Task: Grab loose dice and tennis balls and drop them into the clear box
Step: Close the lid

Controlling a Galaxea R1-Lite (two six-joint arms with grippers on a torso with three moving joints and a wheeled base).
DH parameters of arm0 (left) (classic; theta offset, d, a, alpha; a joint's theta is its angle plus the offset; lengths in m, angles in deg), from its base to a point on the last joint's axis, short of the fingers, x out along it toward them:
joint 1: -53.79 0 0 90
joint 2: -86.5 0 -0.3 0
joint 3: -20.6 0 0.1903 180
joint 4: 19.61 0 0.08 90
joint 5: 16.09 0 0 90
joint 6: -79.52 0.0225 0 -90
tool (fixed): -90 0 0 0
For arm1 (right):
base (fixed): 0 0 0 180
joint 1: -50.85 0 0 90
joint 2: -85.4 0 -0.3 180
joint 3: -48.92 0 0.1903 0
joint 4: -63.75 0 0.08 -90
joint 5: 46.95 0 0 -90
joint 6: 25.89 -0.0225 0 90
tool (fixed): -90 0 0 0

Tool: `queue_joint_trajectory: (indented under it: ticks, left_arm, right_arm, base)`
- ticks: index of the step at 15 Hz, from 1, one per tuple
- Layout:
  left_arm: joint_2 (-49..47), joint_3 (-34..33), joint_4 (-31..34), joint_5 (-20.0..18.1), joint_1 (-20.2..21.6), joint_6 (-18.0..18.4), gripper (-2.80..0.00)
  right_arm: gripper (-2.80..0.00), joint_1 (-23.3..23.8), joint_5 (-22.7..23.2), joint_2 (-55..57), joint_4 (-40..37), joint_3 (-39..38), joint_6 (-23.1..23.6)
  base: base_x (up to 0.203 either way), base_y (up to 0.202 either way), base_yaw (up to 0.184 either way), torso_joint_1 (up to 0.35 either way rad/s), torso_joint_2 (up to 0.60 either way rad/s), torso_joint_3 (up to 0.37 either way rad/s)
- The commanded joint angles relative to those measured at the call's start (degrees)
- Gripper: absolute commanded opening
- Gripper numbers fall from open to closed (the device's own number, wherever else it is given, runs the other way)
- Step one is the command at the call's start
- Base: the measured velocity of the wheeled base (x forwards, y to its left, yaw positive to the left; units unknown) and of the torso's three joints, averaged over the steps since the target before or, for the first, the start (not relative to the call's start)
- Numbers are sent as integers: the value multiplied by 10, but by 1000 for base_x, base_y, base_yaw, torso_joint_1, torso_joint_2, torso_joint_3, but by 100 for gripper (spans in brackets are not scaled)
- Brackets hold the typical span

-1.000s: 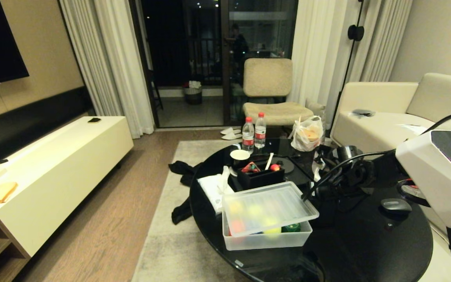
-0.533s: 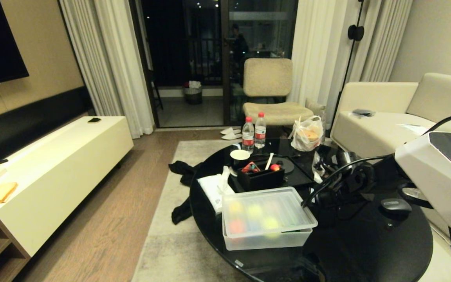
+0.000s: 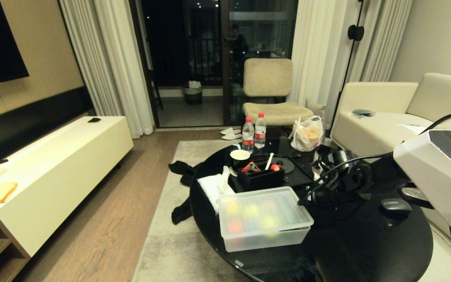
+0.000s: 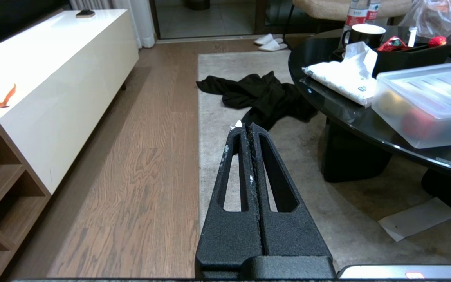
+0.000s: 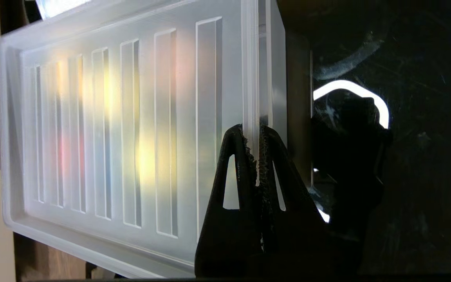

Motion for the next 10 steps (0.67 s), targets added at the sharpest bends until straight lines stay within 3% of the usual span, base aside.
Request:
queue_joint_trajectory:
  ticks: [1, 3, 10]
  left_arm:
    - [0, -2, 0, 0, 0, -1, -280]
    - [0, -2, 0, 1, 0, 0, -280]
    - [0, -2, 0, 0, 0, 0, -280]
  right_arm:
    - [-280, -1, 0, -1, 24, -14, -23]
    - [-280, 0, 0, -1, 55, -33, -33]
    - [-280, 0, 1, 3, 57, -42, -33]
  base:
    - [0, 0, 0, 0, 0, 0]
    - [0, 0, 0, 0, 0, 0]
    - [0, 0, 0, 0, 0, 0]
